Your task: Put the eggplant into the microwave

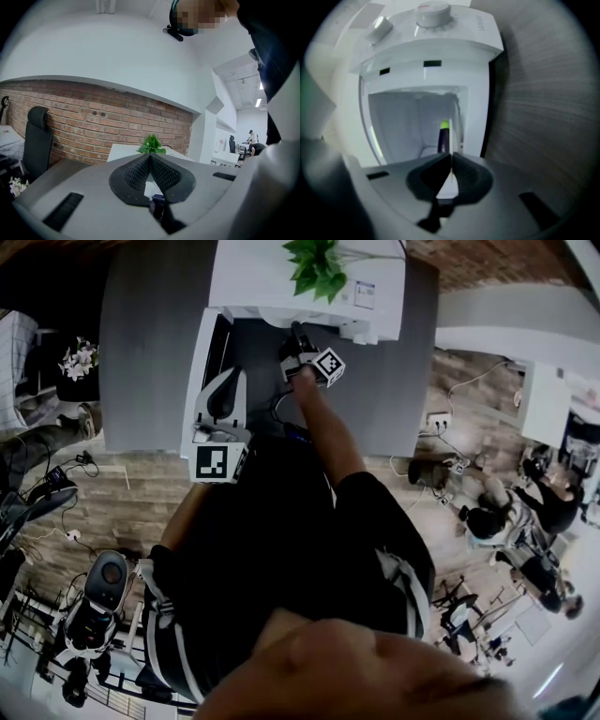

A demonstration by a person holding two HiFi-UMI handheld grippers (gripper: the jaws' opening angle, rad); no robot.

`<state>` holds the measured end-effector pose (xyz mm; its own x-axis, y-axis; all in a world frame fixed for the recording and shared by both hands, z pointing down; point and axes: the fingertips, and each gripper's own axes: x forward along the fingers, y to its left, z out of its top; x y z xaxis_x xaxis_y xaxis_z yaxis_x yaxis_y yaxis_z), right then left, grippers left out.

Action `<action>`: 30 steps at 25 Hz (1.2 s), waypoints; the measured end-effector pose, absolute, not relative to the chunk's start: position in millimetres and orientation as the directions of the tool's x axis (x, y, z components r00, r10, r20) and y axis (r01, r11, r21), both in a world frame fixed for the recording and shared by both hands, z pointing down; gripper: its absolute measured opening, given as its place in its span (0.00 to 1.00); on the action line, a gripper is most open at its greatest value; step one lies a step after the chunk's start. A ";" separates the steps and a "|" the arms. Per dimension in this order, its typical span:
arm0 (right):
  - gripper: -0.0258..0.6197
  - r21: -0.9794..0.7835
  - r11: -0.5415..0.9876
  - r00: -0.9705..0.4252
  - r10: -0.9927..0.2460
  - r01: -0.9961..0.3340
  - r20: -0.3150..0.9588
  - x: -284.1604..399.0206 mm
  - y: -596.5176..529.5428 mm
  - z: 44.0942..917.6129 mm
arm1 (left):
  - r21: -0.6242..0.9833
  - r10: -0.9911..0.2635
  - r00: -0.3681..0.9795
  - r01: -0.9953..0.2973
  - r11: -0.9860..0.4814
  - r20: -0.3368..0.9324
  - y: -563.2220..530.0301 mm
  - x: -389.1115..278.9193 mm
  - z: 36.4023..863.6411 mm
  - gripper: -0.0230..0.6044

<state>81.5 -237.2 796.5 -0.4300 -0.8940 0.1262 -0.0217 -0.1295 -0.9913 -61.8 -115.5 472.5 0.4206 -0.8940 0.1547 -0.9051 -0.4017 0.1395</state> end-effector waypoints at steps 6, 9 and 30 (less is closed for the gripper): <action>0.10 -0.990 -0.141 -0.451 -0.883 -0.007 0.129 78.6 -242.2 800.2 | 0.136 -0.894 0.426 -0.903 -0.408 0.141 -117.2 -61.8 473.6 0.10; 0.11 -0.990 -0.144 -0.457 -0.880 -0.006 0.130 79.3 -242.0 801.0 | 0.149 -0.892 0.426 -0.902 -0.406 0.148 -117.2 -60.7 473.4 0.10; 0.10 -0.624 0.039 -0.425 -0.764 -0.781 0.485 83.1 -220.2 779.5 | 0.159 -0.886 0.441 -0.894 -0.419 0.141 -117.2 -57.4 474.6 0.10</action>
